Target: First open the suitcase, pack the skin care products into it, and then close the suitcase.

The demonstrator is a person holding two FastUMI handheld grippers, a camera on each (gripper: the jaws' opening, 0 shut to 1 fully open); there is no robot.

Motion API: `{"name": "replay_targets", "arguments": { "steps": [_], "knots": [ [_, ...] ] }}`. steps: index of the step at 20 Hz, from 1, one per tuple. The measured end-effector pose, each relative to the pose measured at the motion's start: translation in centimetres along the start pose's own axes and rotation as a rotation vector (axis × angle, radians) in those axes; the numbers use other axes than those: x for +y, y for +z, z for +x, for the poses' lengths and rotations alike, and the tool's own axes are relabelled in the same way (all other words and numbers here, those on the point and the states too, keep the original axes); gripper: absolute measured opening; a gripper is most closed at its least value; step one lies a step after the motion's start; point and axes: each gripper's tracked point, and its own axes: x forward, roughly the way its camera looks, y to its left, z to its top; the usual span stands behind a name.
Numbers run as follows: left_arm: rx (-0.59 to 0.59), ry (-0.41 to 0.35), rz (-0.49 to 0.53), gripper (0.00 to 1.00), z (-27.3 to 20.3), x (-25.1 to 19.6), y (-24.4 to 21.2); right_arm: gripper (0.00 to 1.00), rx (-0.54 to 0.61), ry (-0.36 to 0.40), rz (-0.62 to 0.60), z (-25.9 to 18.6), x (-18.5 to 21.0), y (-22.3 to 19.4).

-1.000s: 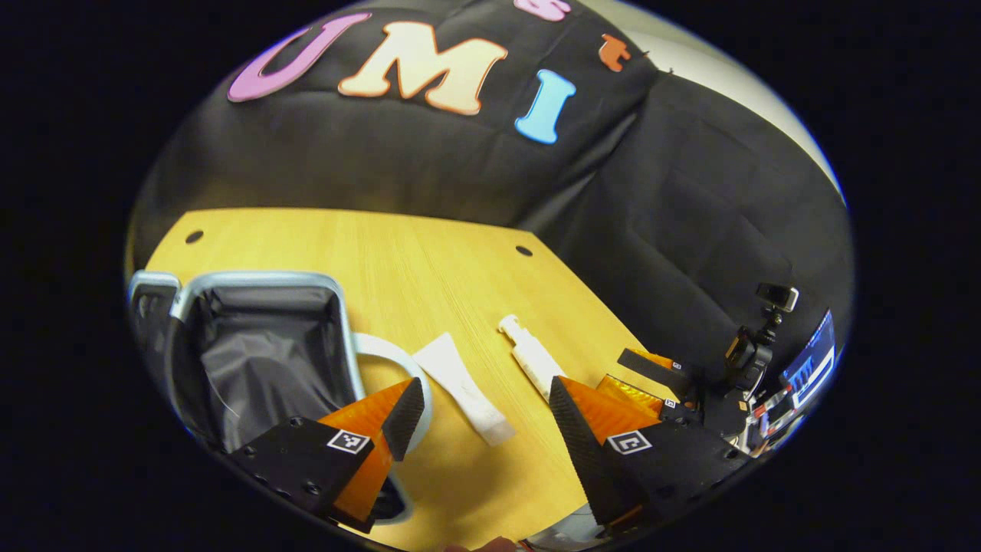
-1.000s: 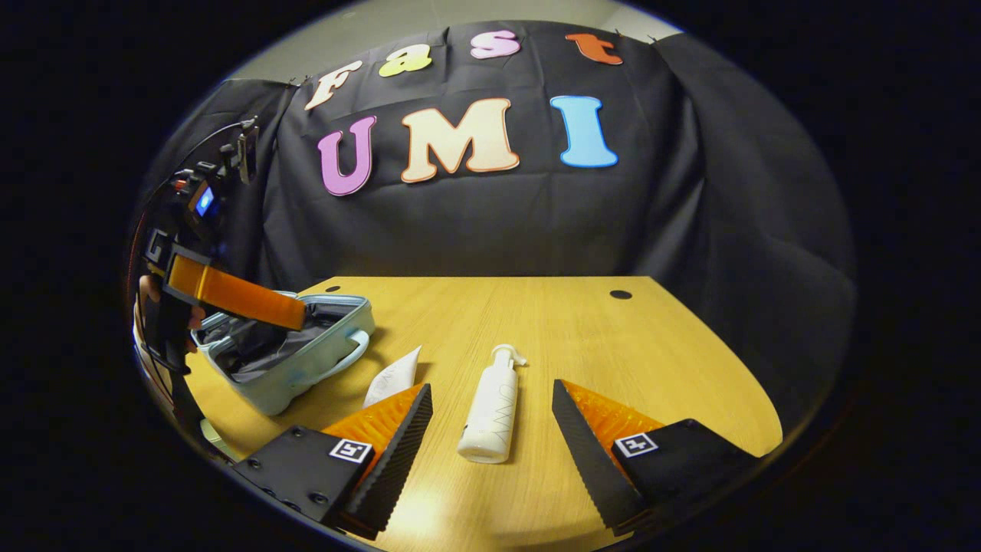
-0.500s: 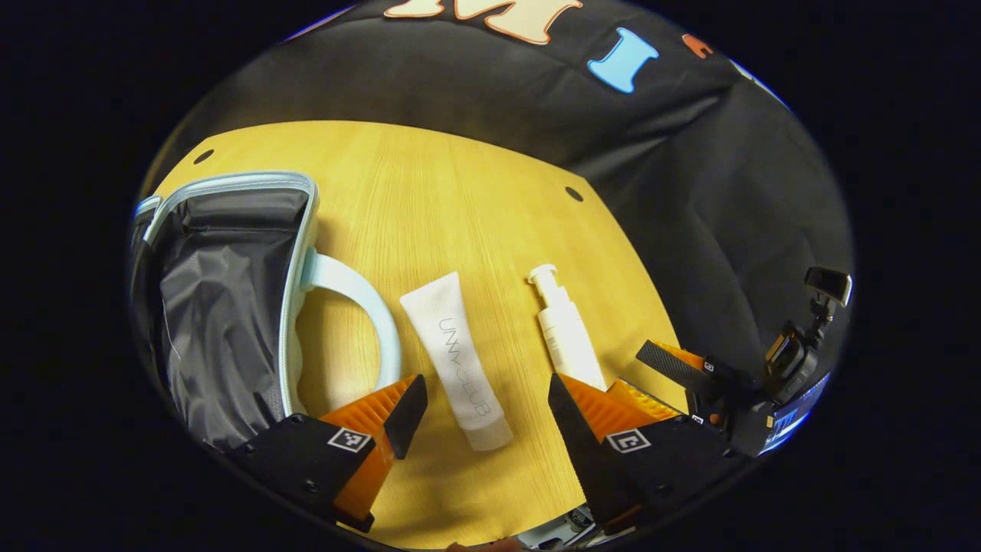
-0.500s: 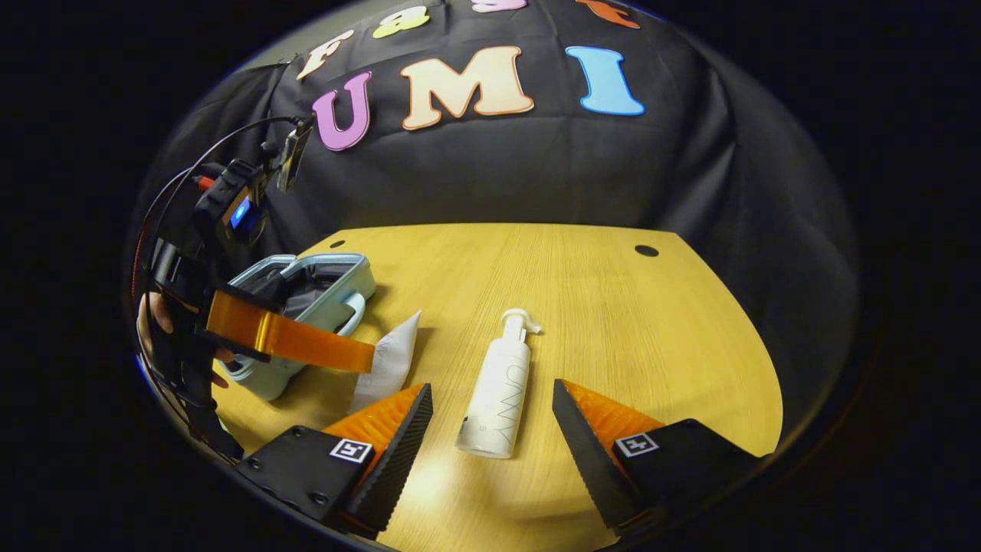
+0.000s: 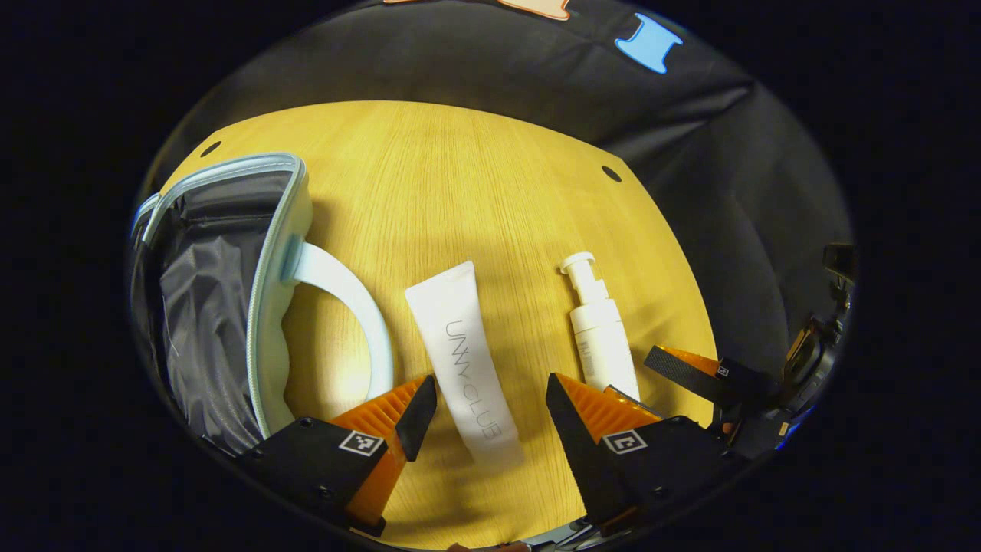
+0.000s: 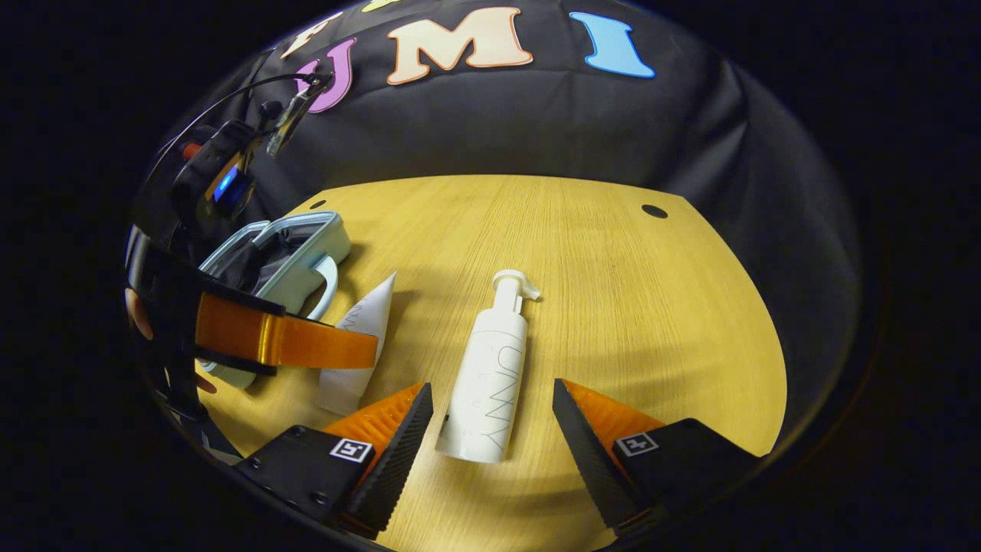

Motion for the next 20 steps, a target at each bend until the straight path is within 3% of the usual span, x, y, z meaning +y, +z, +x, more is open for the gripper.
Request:
{"name": "replay_targets", "arguments": {
  "steps": [10,12,13,16,20],
  "knots": [
    [0.065,0.025,0.022,0.82,1.3,0.2,-0.2,0.98,0.101,0.001,0.001,2.6,0.1,-1.1],
    [0.082,0.031,0.021,0.77,1.2,0.7,-0.2,0.82,0.111,-0.004,0.036,2.6,0.4,-0.8],
    [0.085,0.037,0.021,0.74,1.2,0.9,-0.1,0.66,0.114,-0.006,0.033,2.9,0.3,-1.0],
    [0.080,0.038,0.018,0.54,2.2,0.7,0.6,0.61,0.111,-0.012,-0.007,2.8,0.3,-0.9],
    [0.078,0.006,0.024,0.41,2.3,0.1,0.6,0.58,0.104,-0.040,-0.057,2.8,0.4,-1.0]
  ]
}}
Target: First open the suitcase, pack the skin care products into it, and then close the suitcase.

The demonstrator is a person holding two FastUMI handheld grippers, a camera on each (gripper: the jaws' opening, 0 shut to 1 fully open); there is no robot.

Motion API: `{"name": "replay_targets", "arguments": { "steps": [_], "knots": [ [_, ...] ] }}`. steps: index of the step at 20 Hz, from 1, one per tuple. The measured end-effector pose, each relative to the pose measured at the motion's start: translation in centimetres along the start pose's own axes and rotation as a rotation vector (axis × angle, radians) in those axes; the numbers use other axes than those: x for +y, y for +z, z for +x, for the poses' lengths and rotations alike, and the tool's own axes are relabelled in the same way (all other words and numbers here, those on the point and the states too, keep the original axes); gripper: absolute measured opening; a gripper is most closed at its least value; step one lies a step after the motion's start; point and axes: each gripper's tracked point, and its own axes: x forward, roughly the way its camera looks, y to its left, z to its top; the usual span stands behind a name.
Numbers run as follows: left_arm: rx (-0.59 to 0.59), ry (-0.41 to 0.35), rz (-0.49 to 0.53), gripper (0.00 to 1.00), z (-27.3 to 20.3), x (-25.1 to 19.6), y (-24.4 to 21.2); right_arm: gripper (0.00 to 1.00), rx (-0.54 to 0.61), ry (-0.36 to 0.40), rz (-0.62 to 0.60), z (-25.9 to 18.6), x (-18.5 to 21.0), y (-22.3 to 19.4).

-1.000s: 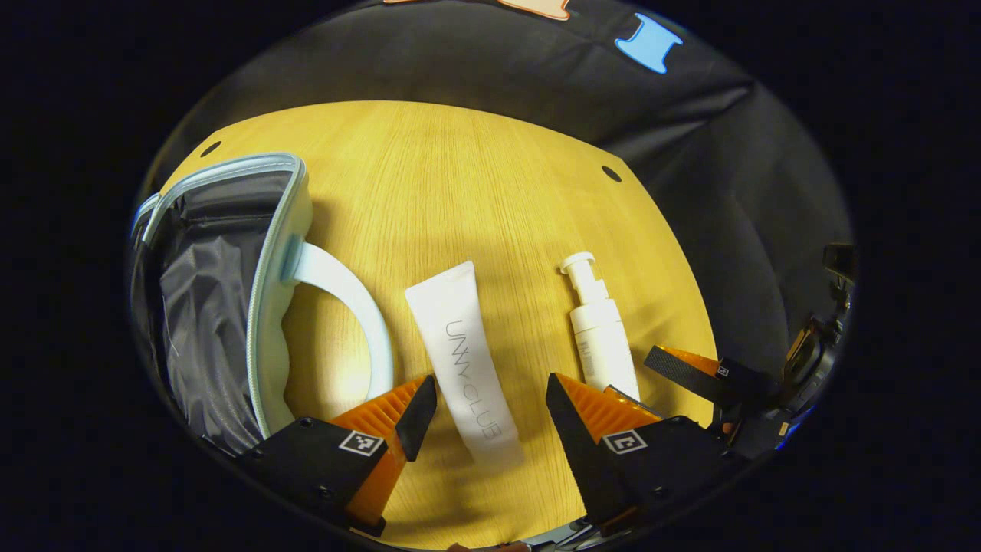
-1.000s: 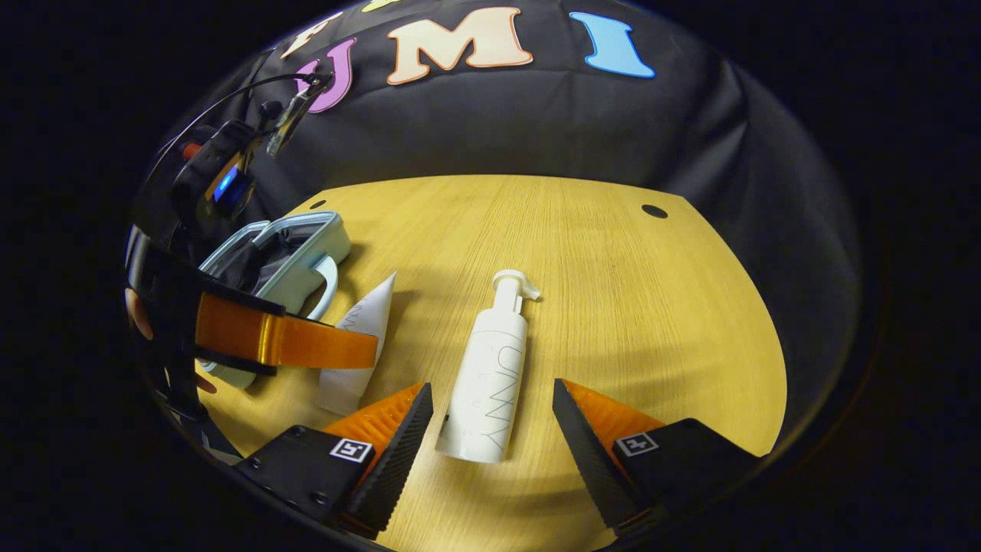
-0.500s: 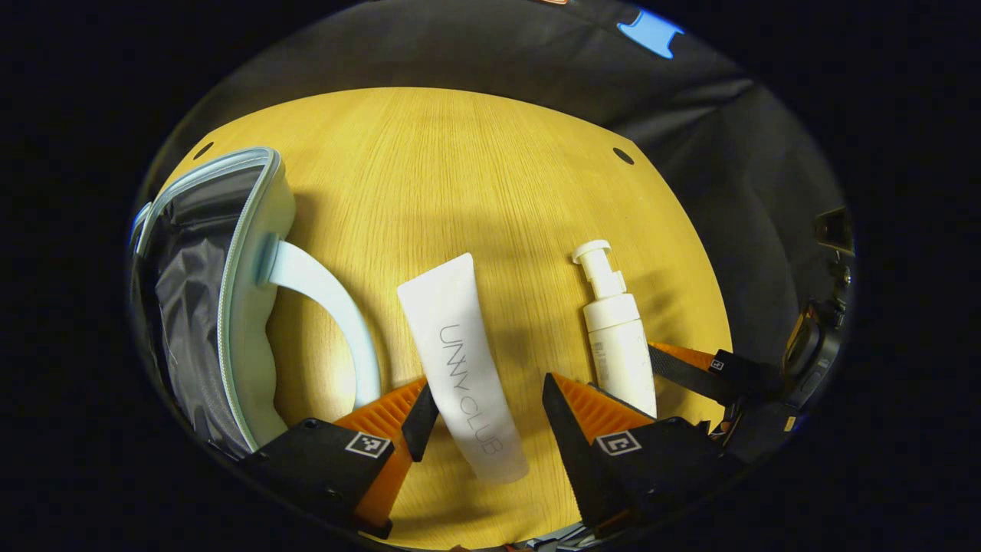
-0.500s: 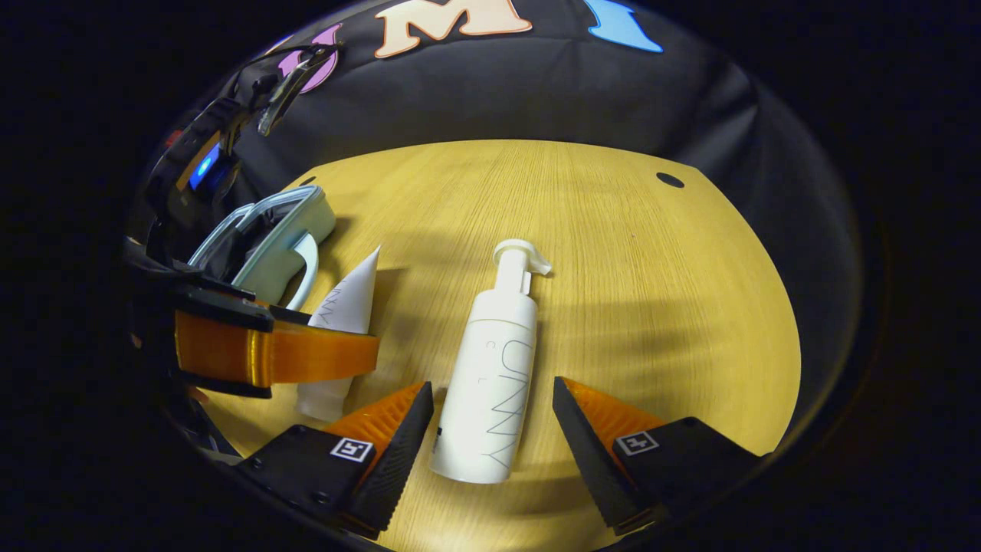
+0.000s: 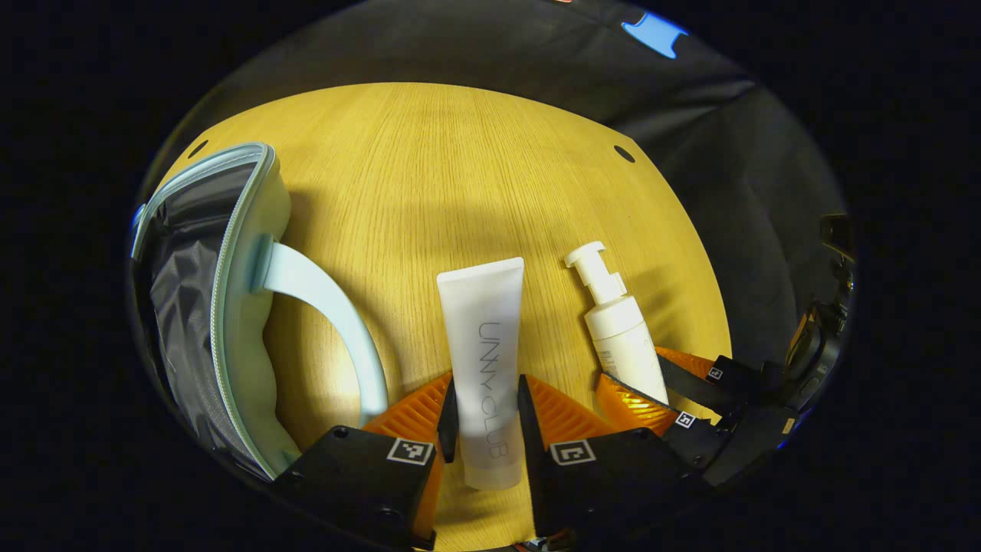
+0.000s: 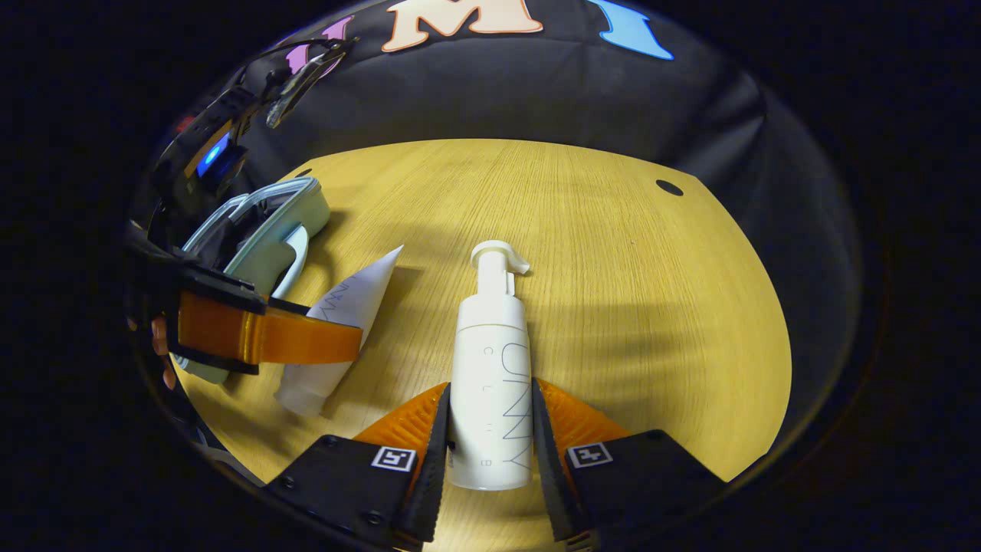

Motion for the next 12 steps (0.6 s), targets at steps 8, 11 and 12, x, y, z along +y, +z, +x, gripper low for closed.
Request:
{"name": "replay_targets", "arguments": {
  "steps": [8,11,12],
  "knots": [
    [0.022,-0.074,0.075,0.12,-0.02,-0.32,-0.45,0.49,-0.015,-0.032,0.022,-0.03,0.19,0.04],
    [0.032,-0.107,0.083,0.09,-0.20,-0.14,-0.60,0.49,-0.022,-0.035,0.052,-0.08,0.09,-0.07],
    [0.036,-0.113,0.089,0.10,-0.19,-0.14,-0.70,0.49,-0.025,-0.035,0.073,-0.11,0.07,-0.05]
  ]
}}
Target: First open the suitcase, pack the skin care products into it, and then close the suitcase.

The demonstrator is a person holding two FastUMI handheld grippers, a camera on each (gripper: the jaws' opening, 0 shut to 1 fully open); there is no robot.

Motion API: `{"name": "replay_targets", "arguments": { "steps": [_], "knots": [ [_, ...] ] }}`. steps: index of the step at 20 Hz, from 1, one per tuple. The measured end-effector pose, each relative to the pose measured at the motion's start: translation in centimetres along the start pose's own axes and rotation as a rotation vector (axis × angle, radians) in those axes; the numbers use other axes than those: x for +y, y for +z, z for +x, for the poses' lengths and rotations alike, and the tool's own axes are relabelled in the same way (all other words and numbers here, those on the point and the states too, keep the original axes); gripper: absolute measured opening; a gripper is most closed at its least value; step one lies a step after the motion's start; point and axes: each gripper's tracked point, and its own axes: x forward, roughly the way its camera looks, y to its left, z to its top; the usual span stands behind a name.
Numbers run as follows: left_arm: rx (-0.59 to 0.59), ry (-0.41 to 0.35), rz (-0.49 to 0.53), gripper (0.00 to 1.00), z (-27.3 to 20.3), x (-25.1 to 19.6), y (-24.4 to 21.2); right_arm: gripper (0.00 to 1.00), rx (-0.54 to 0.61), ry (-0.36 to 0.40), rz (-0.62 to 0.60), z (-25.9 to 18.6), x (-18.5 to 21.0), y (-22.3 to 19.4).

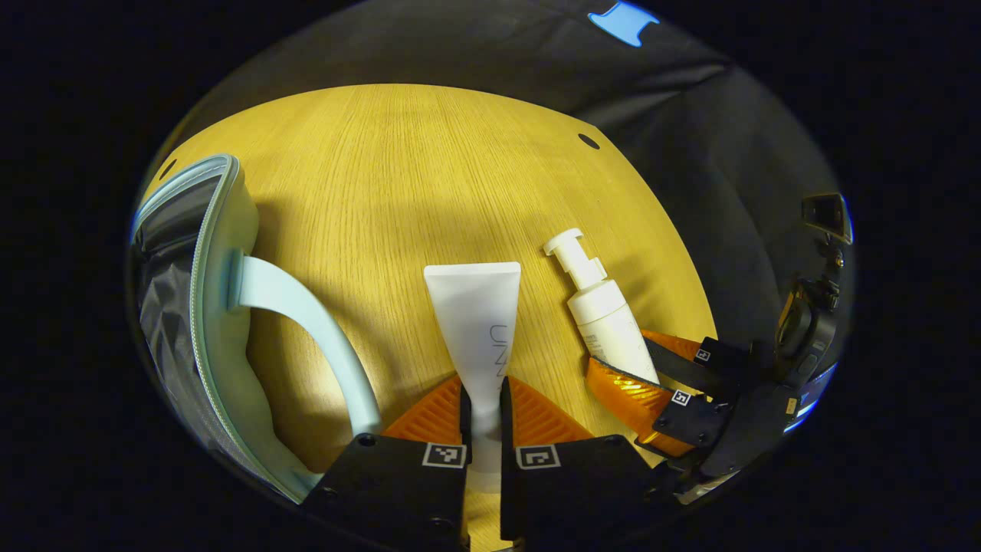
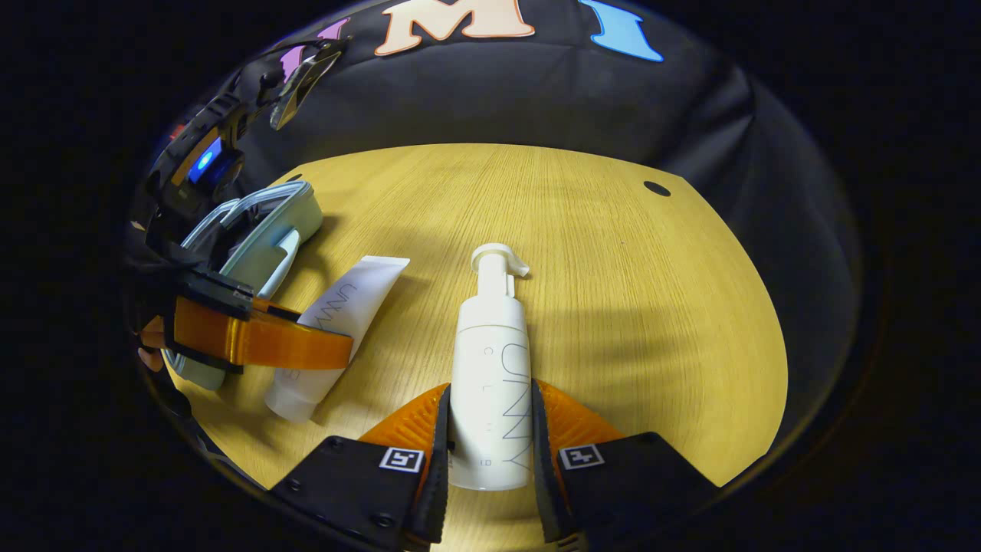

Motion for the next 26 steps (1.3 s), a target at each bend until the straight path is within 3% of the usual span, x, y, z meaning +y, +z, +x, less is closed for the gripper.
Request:
{"name": "replay_targets", "arguments": {
  "steps": [5,9,12,20,24,26],
  "knots": [
    [0.009,-0.076,0.019,0.10,-2.6,-1.1,-0.5,0.49,0.017,0.011,0.058,-0.1,0.1,-0.4],
    [-0.019,-0.200,0.018,0.10,-7.9,-3.4,-0.2,0.49,0.014,0.005,0.094,-0.1,0.1,-0.3],
    [-0.089,-0.231,0.021,0.09,-12.6,-2.8,1.4,0.48,-0.009,0.042,0.158,-0.6,1.1,0.2],
    [-0.214,-0.098,-0.088,0.09,-19.1,10.6,4.1,0.49,-0.149,0.200,0.199,-5.5,8.8,4.8],
    [-0.179,0.002,-0.155,0.09,-18.6,16.6,2.0,0.49,-0.163,0.264,0.127,-7.1,15.1,5.9],
    [-0.136,0.038,-0.191,0.10,-17.1,18.5,1.0,0.49,-0.159,0.337,0.111,-7.7,19.4,6.5]
  ]
}}
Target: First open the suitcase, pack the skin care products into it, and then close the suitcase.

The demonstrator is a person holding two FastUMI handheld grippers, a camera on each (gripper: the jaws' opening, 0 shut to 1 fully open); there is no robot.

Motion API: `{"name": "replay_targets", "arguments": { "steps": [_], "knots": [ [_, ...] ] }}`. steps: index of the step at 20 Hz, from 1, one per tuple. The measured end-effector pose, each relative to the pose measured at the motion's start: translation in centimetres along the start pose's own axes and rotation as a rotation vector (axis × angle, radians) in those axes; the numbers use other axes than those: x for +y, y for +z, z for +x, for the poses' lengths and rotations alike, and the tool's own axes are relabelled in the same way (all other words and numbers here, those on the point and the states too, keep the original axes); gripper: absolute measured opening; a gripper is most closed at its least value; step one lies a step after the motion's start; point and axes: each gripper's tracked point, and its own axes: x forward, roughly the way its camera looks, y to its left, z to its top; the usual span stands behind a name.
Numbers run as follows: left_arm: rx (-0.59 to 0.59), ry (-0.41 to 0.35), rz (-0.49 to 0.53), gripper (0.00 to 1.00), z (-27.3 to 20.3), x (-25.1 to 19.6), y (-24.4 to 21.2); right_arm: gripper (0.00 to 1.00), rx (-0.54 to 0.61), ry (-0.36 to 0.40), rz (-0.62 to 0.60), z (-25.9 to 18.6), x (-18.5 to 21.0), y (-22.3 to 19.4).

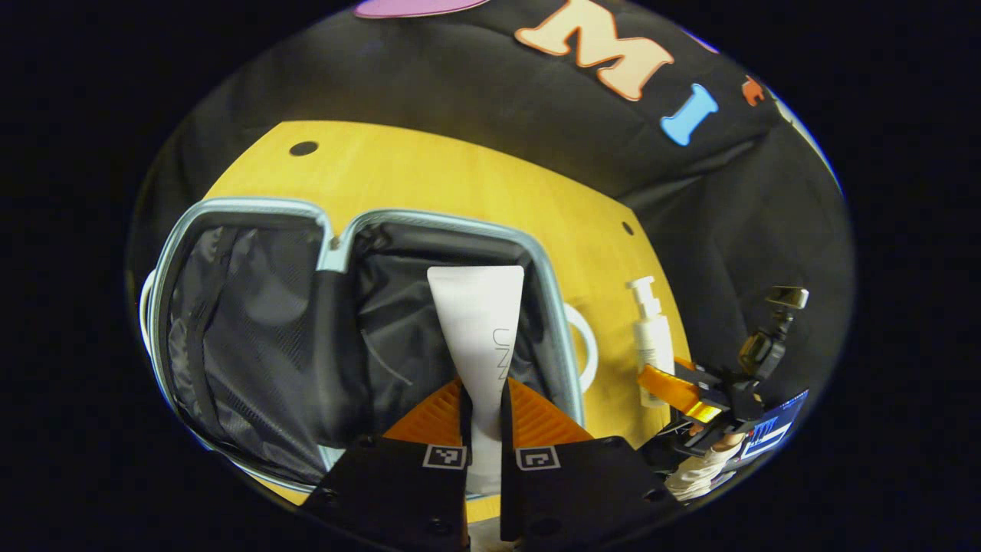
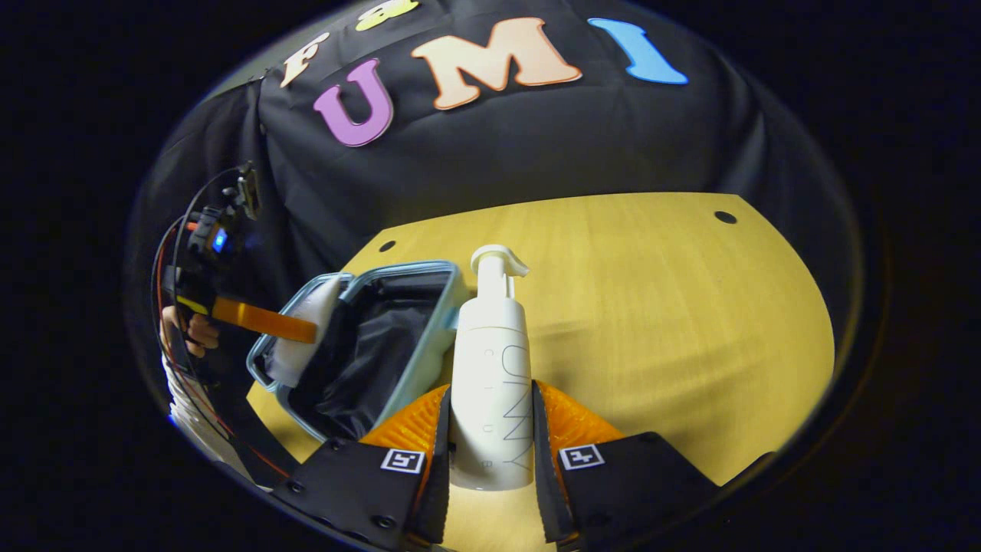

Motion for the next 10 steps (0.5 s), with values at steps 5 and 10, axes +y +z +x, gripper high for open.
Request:
{"name": "replay_targets", "arguments": {
  "steps": [5,10],
  "knots": [
    [0.048,0.039,-0.028,0.10,5.2,-0.1,1.7,0.49,0.066,0.180,0.041,3.8,9.7,-0.6],
    [0.068,0.056,-0.047,0.10,7.8,0.9,2.0,0.49,0.160,0.176,0.111,7.7,12.2,-2.3]
  ]
}}
